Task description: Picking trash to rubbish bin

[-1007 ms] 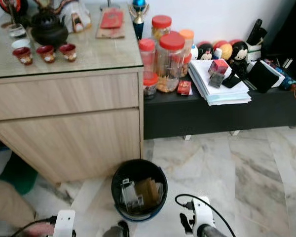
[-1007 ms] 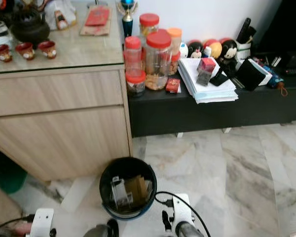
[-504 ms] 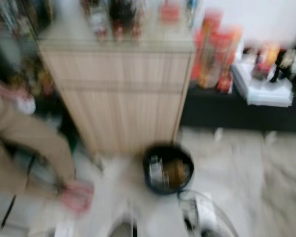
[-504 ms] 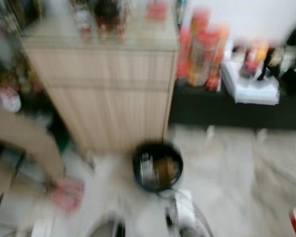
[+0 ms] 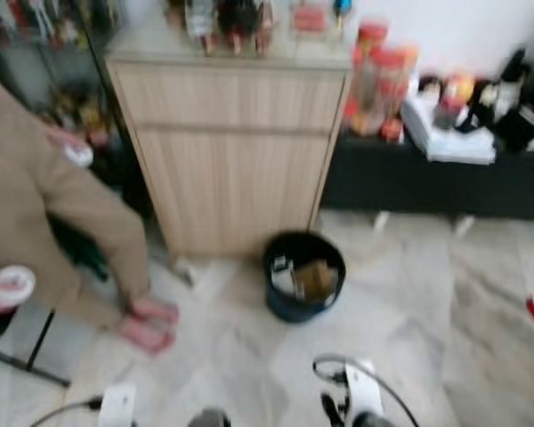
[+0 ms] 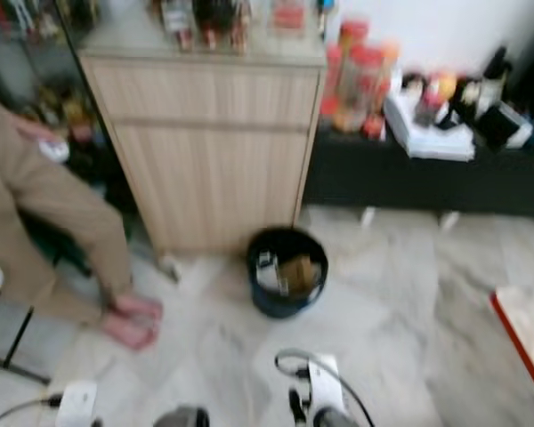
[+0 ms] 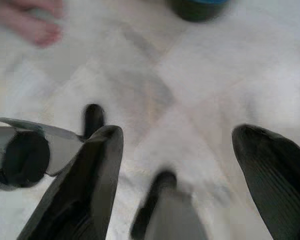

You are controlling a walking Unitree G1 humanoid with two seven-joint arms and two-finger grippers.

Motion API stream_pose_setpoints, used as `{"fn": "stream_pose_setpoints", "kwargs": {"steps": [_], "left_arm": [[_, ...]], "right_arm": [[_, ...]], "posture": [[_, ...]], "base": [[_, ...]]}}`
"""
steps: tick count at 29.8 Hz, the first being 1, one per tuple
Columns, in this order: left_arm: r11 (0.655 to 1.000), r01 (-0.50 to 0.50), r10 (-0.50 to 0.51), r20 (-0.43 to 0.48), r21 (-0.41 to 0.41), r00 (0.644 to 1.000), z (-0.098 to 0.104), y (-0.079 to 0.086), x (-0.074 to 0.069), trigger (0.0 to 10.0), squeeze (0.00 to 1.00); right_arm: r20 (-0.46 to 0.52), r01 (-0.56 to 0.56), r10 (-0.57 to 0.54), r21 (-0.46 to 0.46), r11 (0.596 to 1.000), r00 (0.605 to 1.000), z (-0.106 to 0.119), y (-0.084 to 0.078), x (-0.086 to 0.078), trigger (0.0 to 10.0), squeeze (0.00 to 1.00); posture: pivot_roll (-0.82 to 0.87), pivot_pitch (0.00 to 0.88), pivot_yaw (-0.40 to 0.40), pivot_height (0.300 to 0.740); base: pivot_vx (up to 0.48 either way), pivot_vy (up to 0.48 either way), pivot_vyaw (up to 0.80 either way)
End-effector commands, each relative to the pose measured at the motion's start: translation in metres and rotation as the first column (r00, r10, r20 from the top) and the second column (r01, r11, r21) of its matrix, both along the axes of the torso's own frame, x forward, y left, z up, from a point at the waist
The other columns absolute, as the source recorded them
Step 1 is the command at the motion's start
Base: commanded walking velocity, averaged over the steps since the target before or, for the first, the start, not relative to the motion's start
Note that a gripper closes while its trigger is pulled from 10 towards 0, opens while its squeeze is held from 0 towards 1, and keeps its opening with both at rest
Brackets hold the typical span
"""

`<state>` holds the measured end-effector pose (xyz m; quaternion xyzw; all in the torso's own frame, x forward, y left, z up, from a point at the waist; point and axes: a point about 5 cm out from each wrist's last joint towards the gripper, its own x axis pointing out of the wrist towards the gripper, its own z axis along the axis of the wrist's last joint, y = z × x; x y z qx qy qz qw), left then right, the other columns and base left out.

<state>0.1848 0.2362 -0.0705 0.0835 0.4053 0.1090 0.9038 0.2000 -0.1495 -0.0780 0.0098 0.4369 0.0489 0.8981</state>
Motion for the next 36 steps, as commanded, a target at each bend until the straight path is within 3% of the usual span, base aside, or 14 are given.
{"fn": "stream_pose_setpoints", "kwargs": {"steps": [1,5,7,10,13,14,15,16,17,20,22,26,36], "left_arm": [[0.998,0.021,-0.023,0.040,0.062,0.999,0.004,0.005,0.002,10.0,0.00],[0.994,0.051,-0.063,0.122,0.099,0.991,0.015,0.005,0.017,10.0,0.00],[0.982,0.101,-0.142,0.269,0.161,0.953,0.039,0.003,0.047,10.0,0.00],[0.973,0.141,-0.205,0.396,0.184,0.895,0.062,-0.005,0.073,10.0,0.00],[0.963,0.171,-0.249,0.438,0.210,0.864,0.071,-0.011,0.082,10.0,0.00],[0.964,0.164,-0.249,0.505,0.208,0.826,0.086,-0.016,0.095,10.0,0.00],[0.965,0.156,-0.253,0.594,0.211,0.763,0.107,-0.023,0.112,10.0,0.00],[0.965,0.155,-0.256,0.626,0.213,0.736,0.116,-0.026,0.118,10.0,0.00],[0.962,0.162,-0.270,0.672,0.220,0.690,0.130,-0.033,0.127,10.0,0.00],[0.960,0.180,-0.281,0.703,0.216,0.653,0.139,-0.041,0.133,10.0,0.00],[0.959,0.185,-0.284,0.705,0.215,0.650,0.139,-0.042,0.133,10.0,0.00],[0.967,0.165,-0.253,0.672,0.194,0.696,0.127,-0.038,0.129,10.0,0.00],[0.967,0.151,-0.252,0.674,0.206,0.694,0.128,-0.031,0.124,10.0,0.00]], "right_arm": [[0.074,-0.021,0.021,0.007,1.000,0.997,0.009,0.003,0.014,10.0,0.00],[0.121,-0.032,0.030,0.014,0.999,0.992,0.015,0.005,0.024,10.0,0.00],[0.210,-0.088,0.091,-0.021,0.996,0.973,0.030,0.009,0.043,10.0,0.00],[0.304,-0.116,0.109,0.004,0.993,0.947,0.046,0.015,0.063,10.0,0.00],[0.339,-0.130,0.120,0.005,0.992,0.933,0.053,0.018,0.071,10.0,0.00],[0.406,-0.132,0.114,0.018,0.991,0.907,0.067,0.023,0.085,10.0,0.00],[0.503,-0.141,0.103,0.037,0.989,0.858,0.088,0.030,0.103,10.0,0.00],[0.545,-0.150,0.102,0.044,0.988,0.832,0.098,0.033,0.111,10.0,0.00],[0.618,-0.170,0.101,0.053,0.984,0.780,0.116,0.040,0.123,10.0,0.00],[0.690,-0.184,0.091,0.062,0.981,0.718,0.137,0.047,0.135,10.0,0.00],[0.698,-0.185,0.091,0.061,0.981,0.711,0.139,0.048,0.137,10.0,0.00],[0.706,-0.185,0.086,0.065,0.981,0.703,0.145,0.052,0.141,10.0,0.00],[0.684,-0.188,0.069,0.100,0.977,0.726,0.136,0.062,0.133,10.0,0.00]], "posture": [[0.12,0.138,-0.026,0.740],[0.12,0.137,-0.028,0.740],[0.13,0.135,-0.033,0.740],[0.12,0.130,-0.032,0.740],[0.12,0.130,-0.032,0.740],[0.11,0.122,-0.031,0.740],[0.11,0.119,-0.030,0.740],[0.11,0.117,-0.029,0.740],[0.11,0.110,-0.029,0.740],[0.11,0.099,-0.031,0.740],[0.11,0.099,-0.031,0.740],[0.12,0.090,-0.032,0.740],[0.12,0.087,-0.014,0.740]], "base": [[0.000,0.000,0.00],[0.000,0.000,0.00],[0.000,0.000,0.00],[0.000,0.000,0.00],[0.000,0.000,0.00],[0.000,0.000,0.00],[0.000,0.000,0.00],[0.000,0.000,0.00],[0.000,0.000,0.00],[0.000,0.000,0.00],[0.000,0.000,0.00],[0.000,0.000,0.00],[0.000,0.000,-0.68]]}}
